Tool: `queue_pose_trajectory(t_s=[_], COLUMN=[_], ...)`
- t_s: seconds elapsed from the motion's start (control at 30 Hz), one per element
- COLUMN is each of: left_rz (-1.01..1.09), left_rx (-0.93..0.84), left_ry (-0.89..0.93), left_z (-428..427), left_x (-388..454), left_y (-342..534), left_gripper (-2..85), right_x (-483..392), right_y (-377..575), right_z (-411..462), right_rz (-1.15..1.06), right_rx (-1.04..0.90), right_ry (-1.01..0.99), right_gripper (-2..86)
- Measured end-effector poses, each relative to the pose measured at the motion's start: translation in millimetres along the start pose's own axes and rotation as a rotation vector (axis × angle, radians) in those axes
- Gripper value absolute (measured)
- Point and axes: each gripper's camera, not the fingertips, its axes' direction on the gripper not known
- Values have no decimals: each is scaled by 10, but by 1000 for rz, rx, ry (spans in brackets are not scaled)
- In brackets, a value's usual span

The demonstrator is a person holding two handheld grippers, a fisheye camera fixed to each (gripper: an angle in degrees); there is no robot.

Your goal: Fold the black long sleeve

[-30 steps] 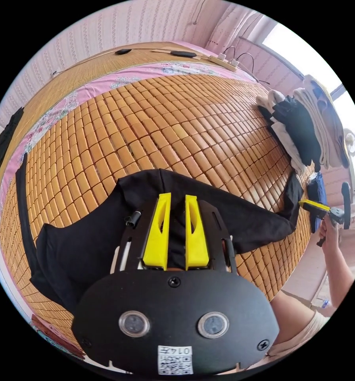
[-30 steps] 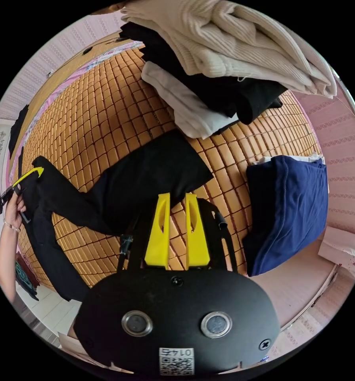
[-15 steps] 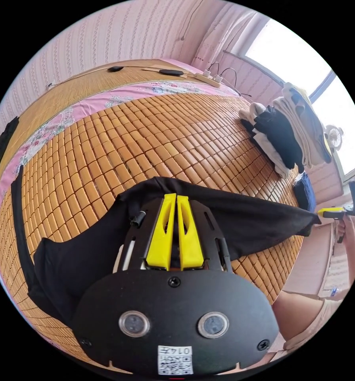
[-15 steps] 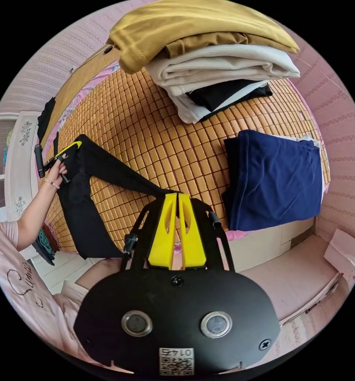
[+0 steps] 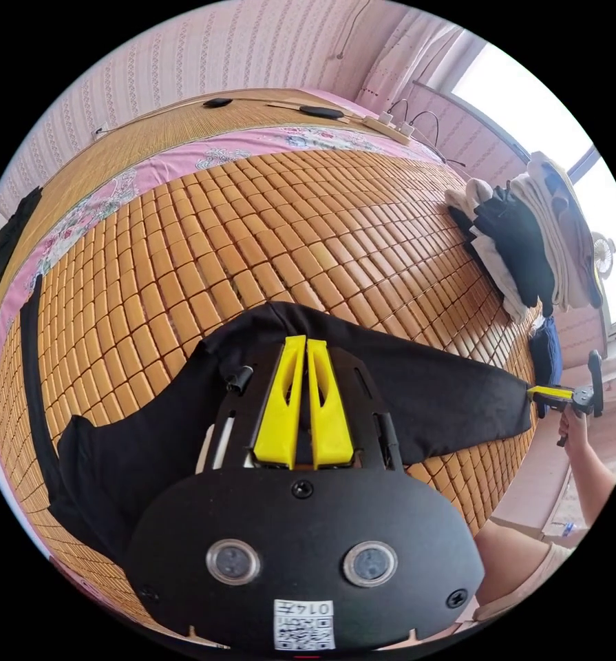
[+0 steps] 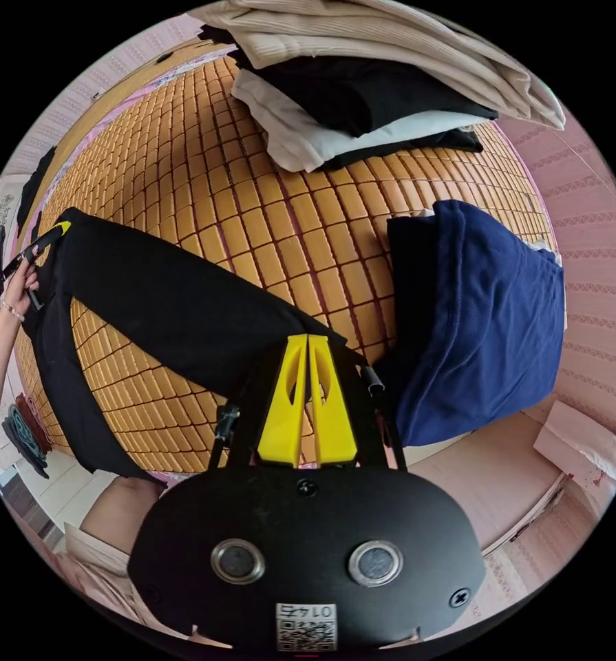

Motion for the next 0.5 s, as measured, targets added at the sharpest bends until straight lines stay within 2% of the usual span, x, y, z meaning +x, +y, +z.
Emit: queue_pose_trajectory(t_s=[0.27, 0.4, 0.5], left_rz=[-67, -134, -192], left_rx=[1, 132, 141], left_ry=[46, 151, 71], left_z=[-204, -751, -1114], left_x=[-132, -183, -278], left_y=[309, 994, 1690], left_gripper=[-8, -7, -7], right_x=[-200, -355, -695], right_y=[-149, -176, -259], right_z=[-156, -334, -559], right_rz=[-20, -28, -99], right_rx=[29, 35, 42], right_ry=[-15, 36, 19], right_gripper=[-9, -6, -1])
